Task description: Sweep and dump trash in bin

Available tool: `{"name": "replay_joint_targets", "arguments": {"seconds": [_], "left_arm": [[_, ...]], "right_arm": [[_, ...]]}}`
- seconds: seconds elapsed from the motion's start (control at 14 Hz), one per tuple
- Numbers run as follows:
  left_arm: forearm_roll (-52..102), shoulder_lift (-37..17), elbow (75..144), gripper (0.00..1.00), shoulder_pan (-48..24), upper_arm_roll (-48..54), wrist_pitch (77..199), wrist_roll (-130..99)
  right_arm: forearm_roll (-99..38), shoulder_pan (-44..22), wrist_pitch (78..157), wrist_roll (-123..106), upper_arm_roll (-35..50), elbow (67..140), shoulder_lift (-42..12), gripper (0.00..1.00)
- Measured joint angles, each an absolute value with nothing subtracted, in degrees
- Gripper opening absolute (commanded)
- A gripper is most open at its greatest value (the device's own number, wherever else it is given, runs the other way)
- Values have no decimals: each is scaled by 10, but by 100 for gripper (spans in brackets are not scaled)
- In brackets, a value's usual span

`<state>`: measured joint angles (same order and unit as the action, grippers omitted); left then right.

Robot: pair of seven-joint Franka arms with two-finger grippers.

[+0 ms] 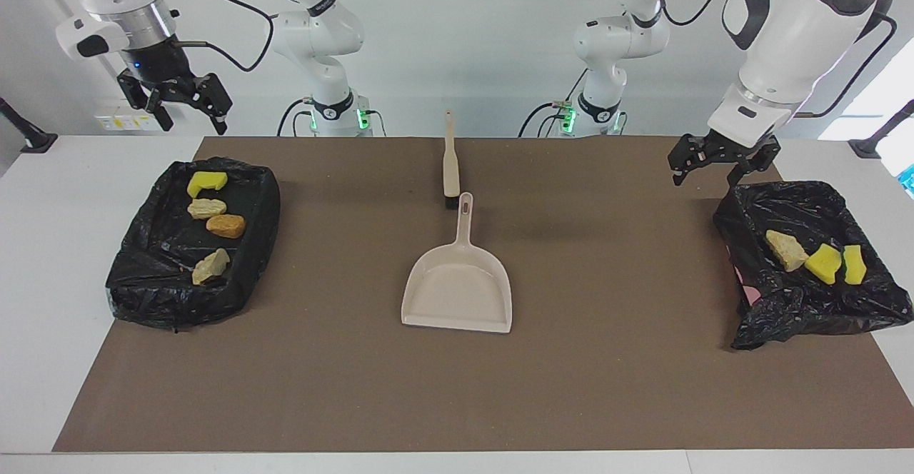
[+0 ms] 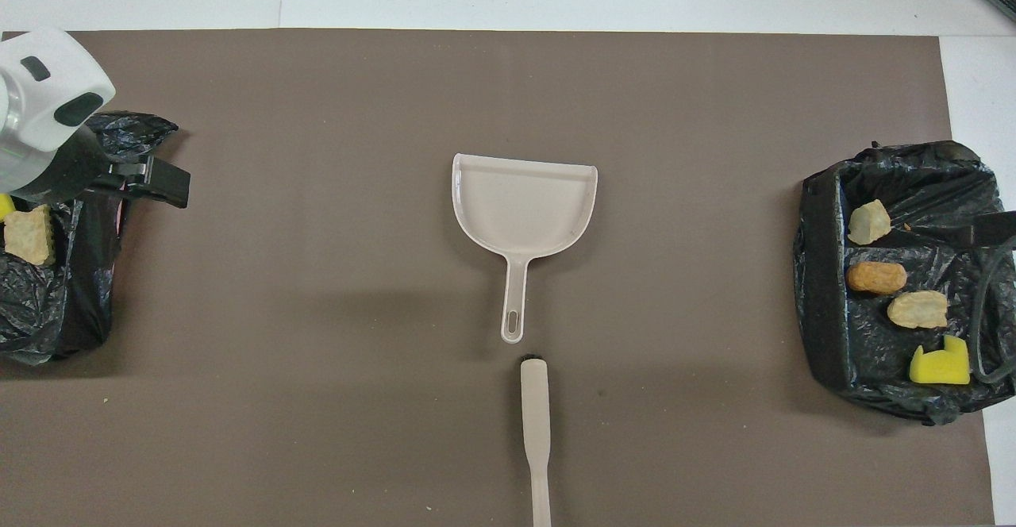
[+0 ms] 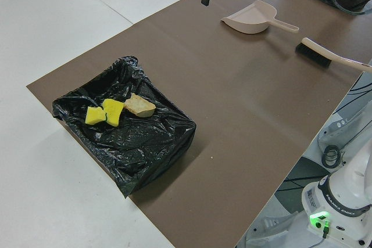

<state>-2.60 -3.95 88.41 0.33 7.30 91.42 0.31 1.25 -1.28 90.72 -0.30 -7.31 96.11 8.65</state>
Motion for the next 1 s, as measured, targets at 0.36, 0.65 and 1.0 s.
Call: {"name": "replay_joint_targets", "arguments": {"seconds": [0.36, 0.65, 1.0], "left_arm": [[-26, 2, 888, 100, -42, 28, 895, 35], [-26, 15, 904, 100, -42, 24, 879, 53], [9, 15, 903, 100, -40, 21, 877, 53]], "right_arm": [[12, -24, 899, 37, -41, 961, 98, 100], [12, -26, 899, 38, -37, 961, 98, 100], [12, -25, 898, 37, -41, 962, 98, 100]]}}
